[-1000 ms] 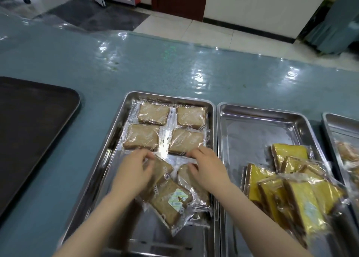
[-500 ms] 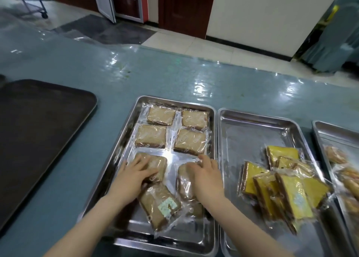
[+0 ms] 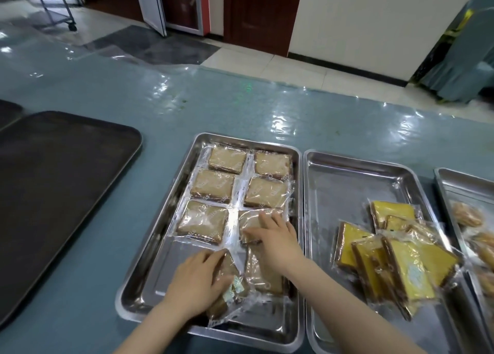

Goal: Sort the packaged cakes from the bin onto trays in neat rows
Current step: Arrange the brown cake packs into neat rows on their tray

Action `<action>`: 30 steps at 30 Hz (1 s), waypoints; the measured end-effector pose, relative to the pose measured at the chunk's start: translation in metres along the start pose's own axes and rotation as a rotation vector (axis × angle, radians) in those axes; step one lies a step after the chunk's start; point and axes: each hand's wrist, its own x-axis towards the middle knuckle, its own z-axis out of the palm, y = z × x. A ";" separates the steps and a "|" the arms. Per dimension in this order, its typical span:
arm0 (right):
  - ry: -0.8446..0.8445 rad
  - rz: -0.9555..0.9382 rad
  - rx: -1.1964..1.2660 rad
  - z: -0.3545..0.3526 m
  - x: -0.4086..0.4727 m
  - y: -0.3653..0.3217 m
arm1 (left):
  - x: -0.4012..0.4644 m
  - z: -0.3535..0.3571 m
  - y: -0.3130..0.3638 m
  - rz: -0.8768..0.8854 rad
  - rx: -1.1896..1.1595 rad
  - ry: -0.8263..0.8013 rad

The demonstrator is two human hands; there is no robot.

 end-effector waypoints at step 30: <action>0.138 0.025 0.033 0.035 -0.105 -0.041 | -0.045 0.006 -0.030 -0.178 0.031 0.099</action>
